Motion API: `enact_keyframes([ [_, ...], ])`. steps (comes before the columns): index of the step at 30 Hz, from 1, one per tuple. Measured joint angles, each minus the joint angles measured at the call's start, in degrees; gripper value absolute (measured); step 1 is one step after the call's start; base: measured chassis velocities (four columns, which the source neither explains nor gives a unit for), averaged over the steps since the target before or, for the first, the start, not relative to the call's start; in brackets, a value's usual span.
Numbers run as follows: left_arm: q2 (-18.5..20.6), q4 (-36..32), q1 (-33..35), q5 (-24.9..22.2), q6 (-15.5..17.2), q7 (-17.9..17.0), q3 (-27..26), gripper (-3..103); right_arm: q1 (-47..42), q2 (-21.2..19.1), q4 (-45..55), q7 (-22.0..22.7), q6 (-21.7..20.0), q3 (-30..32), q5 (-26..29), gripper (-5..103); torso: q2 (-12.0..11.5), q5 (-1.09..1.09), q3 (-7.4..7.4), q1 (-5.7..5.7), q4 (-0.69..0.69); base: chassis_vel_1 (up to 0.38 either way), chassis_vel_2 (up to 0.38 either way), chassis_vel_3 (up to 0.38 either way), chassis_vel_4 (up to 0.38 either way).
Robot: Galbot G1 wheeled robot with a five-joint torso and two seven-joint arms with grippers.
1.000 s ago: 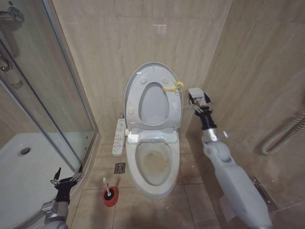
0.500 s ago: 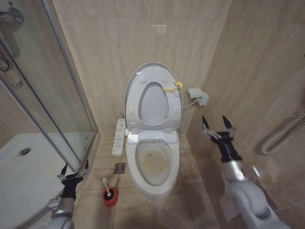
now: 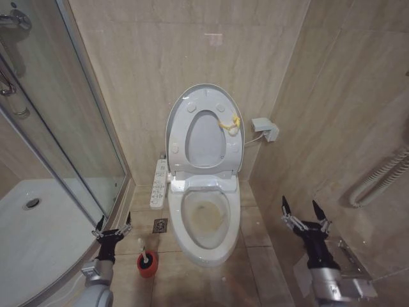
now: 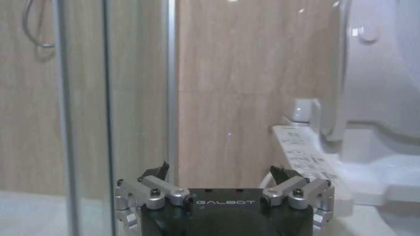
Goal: Open the toilet lid, clean the toilet bowl with a toilet brush, close the toilet lid, and flush.
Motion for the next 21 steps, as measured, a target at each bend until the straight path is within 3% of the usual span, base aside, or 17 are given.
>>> enact_keyframes([
  [3, 0.52, 2.42, -0.24, 0.23, -5.31, 2.99, 0.51, 100, 0.29, 1.20, -2.33, -4.28, 4.77, -0.14, -2.31, 100, 0.00, 0.00, 0.00, 0.00, 0.00, 0.000, 0.000, 0.000, 0.000],
  [5, 0.76, 3.49, -0.46, 0.30, -6.97, 4.80, 0.53, 100, 0.50, 1.40, -2.99, -5.97, 6.07, -0.39, -2.30, 100, 0.00, -0.01, 0.00, 0.00, 0.00, 0.000, 0.000, 0.000, 0.000],
  [7, 1.14, 7.24, -1.51, -0.34, -10.64, 10.65, 0.32, 100, 1.47, 2.10, -4.32, -9.10, 7.82, -1.12, -1.30, 100, 0.00, -0.01, 0.00, 0.00, 0.00, 0.000, 0.000, 0.000, 0.000],
  [8, 1.14, 7.24, -1.51, -0.34, -10.64, 10.65, 0.32, 100, 1.47, 2.10, -4.32, -9.10, 7.82, -1.12, -1.30, 100, 0.00, -0.01, 0.00, 0.00, 0.00, 0.000, 0.000, 0.000, 0.000],
  [12, 1.21, 17.54, -4.69, -4.04, -15.39, 23.03, 0.23, 100, 3.38, 3.66, -7.33, -11.93, 9.75, -1.96, -0.97, 100, 0.00, 0.00, 0.01, 0.01, -0.01, 0.000, 0.000, 0.000, 0.000],
  [13, 1.21, 17.54, -4.69, -4.04, -15.39, 23.03, 0.23, 100, 3.38, 3.66, -7.33, -11.93, 9.75, -1.96, -0.97, 100, 0.00, 0.00, 0.01, 0.01, -0.01, 0.000, 0.000, 0.000, 0.000],
  [15, 0.68, 22.49, -6.59, -5.44, -16.96, 26.73, 0.53, 100, 4.53, 3.97, -8.34, -11.84, 10.08, -2.10, -0.80, 100, 0.00, -0.01, 0.01, 0.01, -0.01, 0.000, 0.000, 0.000, 0.000],
  [21, -1.64, 29.50, -9.41, -5.48, -19.45, 28.44, 0.90, 100, 6.81, 3.46, -9.16, -11.49, 10.73, -2.05, 2.74, 100, -0.01, -0.01, 0.01, 0.01, -0.01, 0.000, 0.000, 0.000, 0.000],
])
